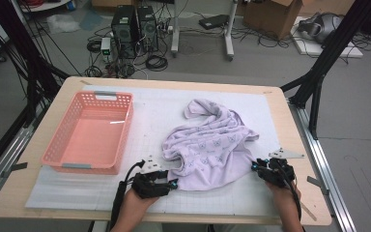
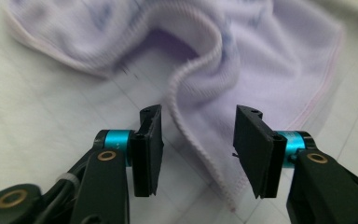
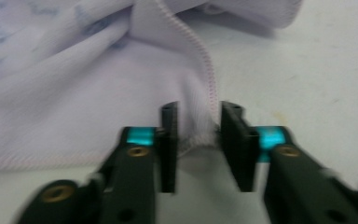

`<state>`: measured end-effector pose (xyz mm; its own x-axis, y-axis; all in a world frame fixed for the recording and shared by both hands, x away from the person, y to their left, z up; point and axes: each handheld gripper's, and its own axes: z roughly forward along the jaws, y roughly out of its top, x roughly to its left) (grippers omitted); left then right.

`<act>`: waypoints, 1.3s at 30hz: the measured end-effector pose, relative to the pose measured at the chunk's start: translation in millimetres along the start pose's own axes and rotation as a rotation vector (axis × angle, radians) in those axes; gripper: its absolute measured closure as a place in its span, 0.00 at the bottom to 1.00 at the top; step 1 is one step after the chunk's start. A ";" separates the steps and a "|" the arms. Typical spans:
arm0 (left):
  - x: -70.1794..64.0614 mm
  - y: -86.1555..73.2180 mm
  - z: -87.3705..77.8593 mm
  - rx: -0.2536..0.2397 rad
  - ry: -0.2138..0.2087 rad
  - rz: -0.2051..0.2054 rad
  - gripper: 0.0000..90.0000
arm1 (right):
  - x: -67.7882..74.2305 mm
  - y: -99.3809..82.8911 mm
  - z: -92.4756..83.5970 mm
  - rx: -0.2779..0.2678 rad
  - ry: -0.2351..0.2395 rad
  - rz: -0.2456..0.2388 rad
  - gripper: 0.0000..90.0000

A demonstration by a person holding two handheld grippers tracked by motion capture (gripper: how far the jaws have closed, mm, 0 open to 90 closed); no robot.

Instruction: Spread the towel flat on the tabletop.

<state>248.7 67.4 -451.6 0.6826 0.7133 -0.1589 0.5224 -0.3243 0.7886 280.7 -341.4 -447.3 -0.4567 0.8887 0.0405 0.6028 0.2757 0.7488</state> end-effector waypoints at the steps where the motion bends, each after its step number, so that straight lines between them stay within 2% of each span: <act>1: -0.8 0.5 -0.9 0.007 0.025 0.004 0.69 | 3.3 -1.5 -3.4 0.012 0.011 -0.015 0.91; 2: 0.1 -0.6 -3.0 0.010 0.033 -0.002 0.81 | 4.7 -2.9 -5.4 0.011 0.013 -0.031 0.93; 3: 0.9 -3.0 -5.0 0.003 0.024 -0.018 0.97 | 7.6 -5.7 -9.2 0.016 0.016 -0.041 0.93; 6: 1.3 -12.0 -17.5 -0.011 0.044 -0.018 0.97 | 10.9 -13.7 -20.3 0.019 0.024 -0.065 0.94; 8: 3.0 -21.1 -31.7 -0.034 0.040 -0.041 0.97 | 13.3 -21.9 -30.4 0.012 0.029 -0.074 0.94; 10: 3.7 -29.3 -42.9 -0.044 0.036 -0.054 0.97 | 16.3 -31.7 -41.7 0.009 0.050 -0.059 0.94; 16: 0.8 -45.5 -58.9 -0.026 0.013 -0.056 0.97 | 33.1 -48.7 -62.7 0.021 0.097 -0.081 0.94; 17: 0.7 -47.1 -60.2 -0.032 0.011 -0.063 0.95 | 35.8 -49.9 -65.7 0.030 0.115 -0.097 0.92; 18: 1.5 -47.4 -60.3 -0.043 0.007 -0.071 0.87 | 37.1 -49.4 -67.5 0.034 0.120 -0.107 0.87; 19: 3.5 -46.5 -60.0 -0.054 0.004 -0.084 0.76 | 37.7 -48.4 -69.3 0.029 0.114 -0.104 0.81; 20: 6.2 -44.1 -60.0 -0.073 0.003 -0.100 0.66 | 36.6 -46.3 -71.3 0.009 0.109 -0.089 0.78; 22: 10.1 -38.8 -60.0 -0.116 -0.007 -0.119 0.60 | 32.0 -41.3 -74.1 -0.049 0.111 -0.057 0.76; 23: 11.6 -36.3 -59.9 -0.128 -0.015 -0.125 0.57 | 29.0 -38.7 -74.2 -0.072 0.101 -0.041 0.76; 25: 13.9 -30.1 -58.6 -0.142 -0.014 -0.124 0.56 | 24.1 -36.0 -70.7 -0.081 0.078 -0.017 0.76; 27: 16.5 -25.3 -55.3 -0.144 -0.014 -0.122 0.56 | 18.1 -33.8 -61.8 -0.075 0.067 0.014 0.74; 29: 18.2 -23.1 -50.9 -0.136 -0.017 -0.113 0.57 | 16.1 -30.5 -47.9 -0.051 0.081 0.024 0.73; 30: 19.0 -22.1 -48.5 -0.129 -0.018 -0.106 0.58 | 16.6 -29.2 -41.3 -0.040 0.077 0.016 0.74; 32: 20.4 -20.5 -44.6 -0.123 -0.023 -0.100 0.58 | 17.1 -28.3 -29.7 0.000 0.073 0.006 0.85; 33: 21.2 -19.2 -43.1 -0.122 -0.027 -0.099 0.58 | 16.4 -28.6 -28.2 -0.006 0.067 -0.014 0.91; 34: 22.1 -17.8 -42.3 -0.124 -0.032 -0.095 0.58 | 15.1 -28.3 -29.5 -0.003 0.063 -0.016 0.93; 35: 23.4 -15.9 -42.0 -0.128 -0.035 -0.089 0.59 | 14.0 -27.7 -31.8 0.012 0.042 -0.027 0.94; 36: 24.5 -14.6 -42.0 -0.130 -0.039 -0.090 0.59 | 14.9 -27.9 -36.1 0.032 -0.013 -0.056 0.94; 37: 25.5 -13.9 -41.7 -0.134 -0.036 -0.090 0.59 | 15.1 -28.9 -39.4 0.044 -0.048 -0.072 0.94; 39: 28.1 -12.1 -41.1 -0.132 -0.039 -0.087 0.58 | 14.1 -31.3 -44.0 0.055 -0.082 -0.104 0.92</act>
<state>240.6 116.8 -441.2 0.6583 0.7097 -0.2510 0.5108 -0.1762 0.8415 226.6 -353.5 -441.1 -0.4644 0.8809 -0.0914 0.5912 0.3851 0.7087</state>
